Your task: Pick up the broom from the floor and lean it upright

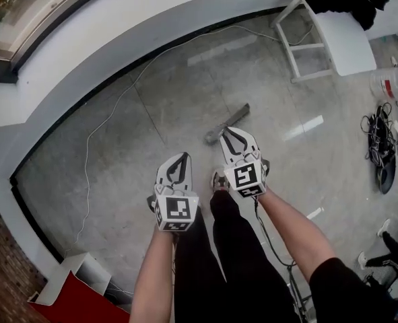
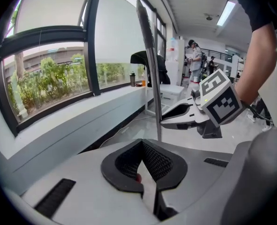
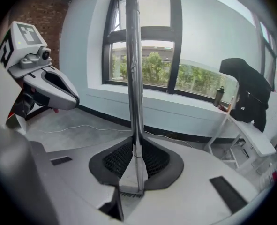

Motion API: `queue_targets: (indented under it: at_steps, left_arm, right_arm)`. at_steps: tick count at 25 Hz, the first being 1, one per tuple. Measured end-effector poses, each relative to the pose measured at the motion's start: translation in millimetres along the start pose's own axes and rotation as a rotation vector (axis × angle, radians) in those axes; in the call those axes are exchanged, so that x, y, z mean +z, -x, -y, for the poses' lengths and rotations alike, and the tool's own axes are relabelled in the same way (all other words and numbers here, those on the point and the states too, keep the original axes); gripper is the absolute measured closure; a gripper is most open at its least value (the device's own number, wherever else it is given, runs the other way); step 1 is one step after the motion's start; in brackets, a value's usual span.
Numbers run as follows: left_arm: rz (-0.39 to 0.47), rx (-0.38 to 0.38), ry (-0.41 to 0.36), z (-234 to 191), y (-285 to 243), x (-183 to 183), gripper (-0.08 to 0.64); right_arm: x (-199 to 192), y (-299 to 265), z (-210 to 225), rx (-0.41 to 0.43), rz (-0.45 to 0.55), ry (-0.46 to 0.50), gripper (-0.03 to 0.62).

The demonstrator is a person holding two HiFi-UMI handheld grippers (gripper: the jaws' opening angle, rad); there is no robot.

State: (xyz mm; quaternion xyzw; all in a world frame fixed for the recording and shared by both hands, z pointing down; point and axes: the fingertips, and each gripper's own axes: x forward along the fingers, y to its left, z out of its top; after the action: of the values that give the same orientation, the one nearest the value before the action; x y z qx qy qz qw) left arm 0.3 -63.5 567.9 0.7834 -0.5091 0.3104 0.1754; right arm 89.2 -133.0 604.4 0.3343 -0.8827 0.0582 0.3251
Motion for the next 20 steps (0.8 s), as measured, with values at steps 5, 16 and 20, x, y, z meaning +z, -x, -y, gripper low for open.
queue_targets:
  at_steps: [5, 16, 20]
  left_arm:
    - [0.010, -0.024, -0.025, -0.4, -5.3, 13.3, 0.554]
    - [0.012, -0.066, -0.061, -8.3, -5.8, 13.3, 0.554]
    - [0.015, -0.080, -0.072, -10.4, -7.3, 12.2, 0.554]
  right_arm:
    - [3.8, -0.2, 15.3, -0.116, 0.014, -0.141, 0.531]
    - [10.6, -11.1, 18.0, -0.196, 0.016, -0.200, 0.531]
    - [11.6, -13.0, 15.7, -0.203, 0.015, -0.185, 0.532]
